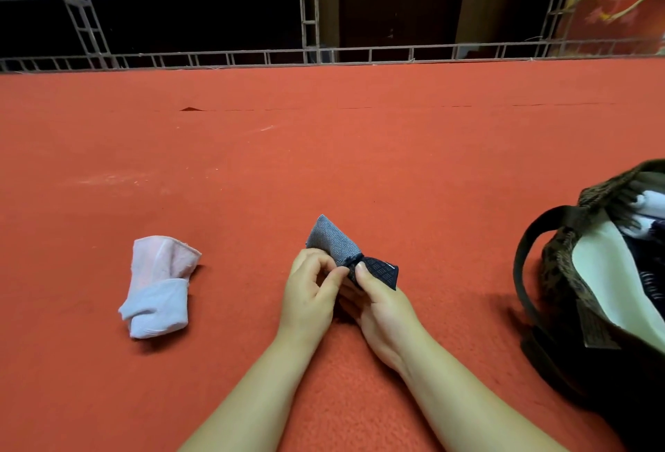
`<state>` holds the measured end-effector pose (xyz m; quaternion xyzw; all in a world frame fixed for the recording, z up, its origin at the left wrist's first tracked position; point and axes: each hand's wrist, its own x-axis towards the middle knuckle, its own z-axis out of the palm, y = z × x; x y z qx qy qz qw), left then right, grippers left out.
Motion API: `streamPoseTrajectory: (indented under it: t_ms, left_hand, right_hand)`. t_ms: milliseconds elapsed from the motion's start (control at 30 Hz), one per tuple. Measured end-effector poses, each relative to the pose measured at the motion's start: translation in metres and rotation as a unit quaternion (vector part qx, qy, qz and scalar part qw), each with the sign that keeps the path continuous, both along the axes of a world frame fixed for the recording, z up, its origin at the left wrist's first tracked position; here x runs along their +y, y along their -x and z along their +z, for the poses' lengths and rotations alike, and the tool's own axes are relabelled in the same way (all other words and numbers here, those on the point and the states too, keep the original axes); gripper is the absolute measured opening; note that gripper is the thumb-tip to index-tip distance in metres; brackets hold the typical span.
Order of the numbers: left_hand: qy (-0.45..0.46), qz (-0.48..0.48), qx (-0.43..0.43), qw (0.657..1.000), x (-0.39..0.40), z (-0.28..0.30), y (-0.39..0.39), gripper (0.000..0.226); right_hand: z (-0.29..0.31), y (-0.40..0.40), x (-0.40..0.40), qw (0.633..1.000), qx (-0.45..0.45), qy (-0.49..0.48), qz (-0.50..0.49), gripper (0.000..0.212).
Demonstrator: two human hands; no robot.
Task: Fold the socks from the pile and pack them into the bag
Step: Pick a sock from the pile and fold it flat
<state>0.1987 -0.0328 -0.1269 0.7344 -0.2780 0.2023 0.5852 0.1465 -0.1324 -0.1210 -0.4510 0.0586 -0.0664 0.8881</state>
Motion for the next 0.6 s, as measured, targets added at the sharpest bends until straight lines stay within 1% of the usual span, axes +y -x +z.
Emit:
streamPoseTrajectory:
  t_ms: [67, 167, 267, 300, 333, 367, 400, 433, 467, 500, 533, 567, 600]
  left_hand:
    - [-0.004, 0.019, 0.0, 1.0, 0.0, -0.001, -0.001, 0.016]
    - [0.015, 0.039, 0.05, 0.998, 0.001, -0.001, -0.004, 0.013]
    - [0.003, 0.056, 0.056, 0.997, 0.004, -0.001, -0.008, 0.01]
    - [0.006, 0.067, 0.073, 0.995, 0.004, -0.001, -0.011, 0.014]
    - [0.031, 0.072, 0.115, 0.99, 0.004, -0.001, -0.013, 0.019]
    - [0.081, 0.07, 0.179, 0.978, 0.005, 0.0, -0.016, 0.024]
    - [0.154, 0.053, 0.255, 0.953, 0.006, 0.002, -0.019, 0.027]
    - [0.236, 0.027, 0.319, 0.918, 0.008, 0.005, -0.022, 0.029]
    - [0.311, 0.001, 0.373, 0.874, 0.011, 0.008, -0.024, 0.028]
    - [0.356, -0.017, 0.406, 0.841, 0.013, 0.011, -0.025, 0.027]
    - [0.367, -0.029, 0.42, 0.829, 0.015, 0.015, -0.023, 0.027]
    - [0.364, -0.045, 0.42, 0.83, 0.015, 0.016, -0.022, 0.029]
    - [0.334, -0.071, 0.403, 0.849, 0.016, 0.015, -0.021, 0.032]
  right_hand:
    - [0.001, 0.001, 0.001, 1.0, -0.009, 0.009, 0.014, 0.044]
    - [0.0, 0.003, 0.002, 0.998, -0.019, 0.066, 0.015, 0.034]
    - [0.002, 0.001, -0.002, 0.992, -0.008, 0.097, -0.075, 0.023]
    - [0.003, -0.001, -0.006, 0.99, 0.001, 0.085, -0.109, 0.021]
    - [0.005, -0.003, -0.012, 0.989, 0.011, 0.058, -0.137, 0.02]
    - [0.006, -0.006, -0.019, 0.987, 0.02, 0.018, -0.156, 0.019]
    - [0.006, -0.007, -0.025, 0.985, 0.026, -0.026, -0.169, 0.018]
    - [0.007, -0.008, -0.032, 0.981, 0.031, -0.067, -0.18, 0.018]
    - [0.008, -0.008, -0.037, 0.976, 0.035, -0.097, -0.19, 0.017]
    - [0.008, -0.008, -0.041, 0.972, 0.038, -0.119, -0.198, 0.017]
    - [0.009, -0.008, -0.044, 0.969, 0.04, -0.134, -0.202, 0.018]
    - [0.01, -0.007, -0.046, 0.967, 0.037, -0.146, -0.204, 0.019]
    - [0.01, -0.006, -0.047, 0.966, 0.032, -0.154, -0.204, 0.02]
